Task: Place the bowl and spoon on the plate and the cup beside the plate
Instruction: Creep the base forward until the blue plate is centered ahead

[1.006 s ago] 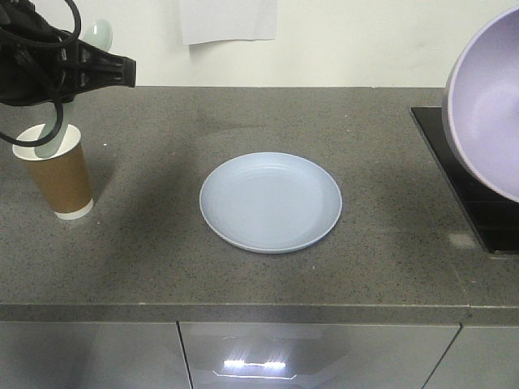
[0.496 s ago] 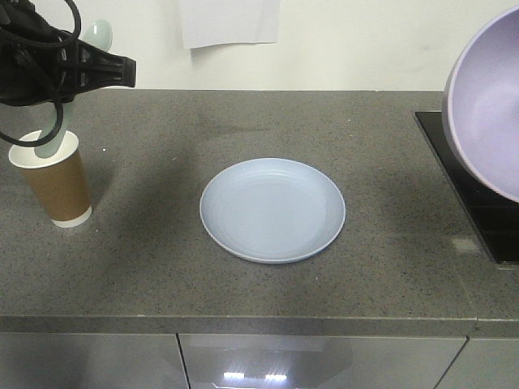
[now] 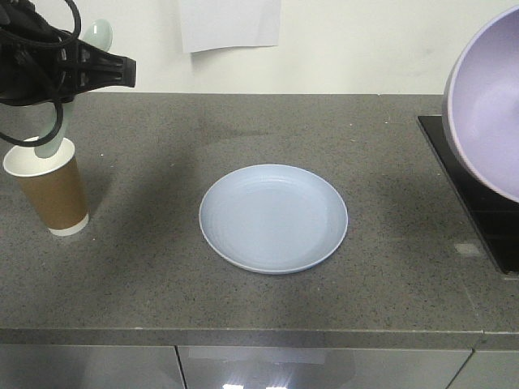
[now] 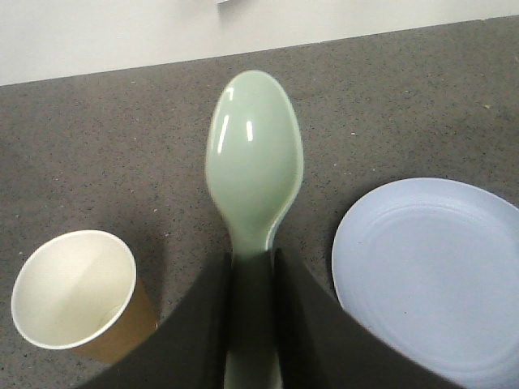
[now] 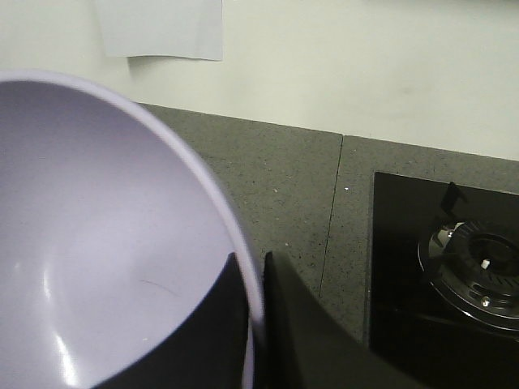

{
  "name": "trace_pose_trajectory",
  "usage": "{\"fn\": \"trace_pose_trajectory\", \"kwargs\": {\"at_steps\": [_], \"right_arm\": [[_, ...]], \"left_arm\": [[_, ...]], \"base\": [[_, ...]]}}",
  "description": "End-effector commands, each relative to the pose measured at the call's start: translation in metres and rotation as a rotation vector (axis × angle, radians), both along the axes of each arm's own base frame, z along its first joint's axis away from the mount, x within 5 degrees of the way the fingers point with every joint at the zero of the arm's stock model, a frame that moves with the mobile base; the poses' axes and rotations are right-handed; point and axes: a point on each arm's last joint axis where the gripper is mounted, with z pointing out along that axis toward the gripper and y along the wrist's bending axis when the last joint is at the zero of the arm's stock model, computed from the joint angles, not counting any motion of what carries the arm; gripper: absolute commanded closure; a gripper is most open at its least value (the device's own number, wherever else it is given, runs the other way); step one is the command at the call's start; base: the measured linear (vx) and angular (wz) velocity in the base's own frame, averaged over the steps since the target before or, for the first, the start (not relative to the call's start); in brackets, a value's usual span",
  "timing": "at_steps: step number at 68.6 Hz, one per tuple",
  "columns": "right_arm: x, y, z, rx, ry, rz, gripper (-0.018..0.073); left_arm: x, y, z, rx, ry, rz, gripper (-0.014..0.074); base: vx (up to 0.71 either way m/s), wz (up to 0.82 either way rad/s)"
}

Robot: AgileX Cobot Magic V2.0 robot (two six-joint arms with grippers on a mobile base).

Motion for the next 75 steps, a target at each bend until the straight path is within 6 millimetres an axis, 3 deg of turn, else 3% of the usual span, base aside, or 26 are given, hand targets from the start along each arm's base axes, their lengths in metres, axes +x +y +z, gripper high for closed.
{"fn": "trace_pose_trajectory", "kwargs": {"at_steps": [1, 75], "right_arm": [[-0.0006, -0.001, 0.0129, 0.013, -0.089, -0.02, 0.0564], [-0.0006, -0.001, 0.0129, 0.013, -0.089, -0.02, 0.0564]], "left_arm": [[-0.0056, 0.0054, 0.0177, -0.024, -0.094, -0.011, 0.0602], [-0.0056, 0.0054, 0.0177, -0.024, -0.094, -0.011, 0.0602]], "base": [[0.04, 0.0], [0.03, 0.0]]}}
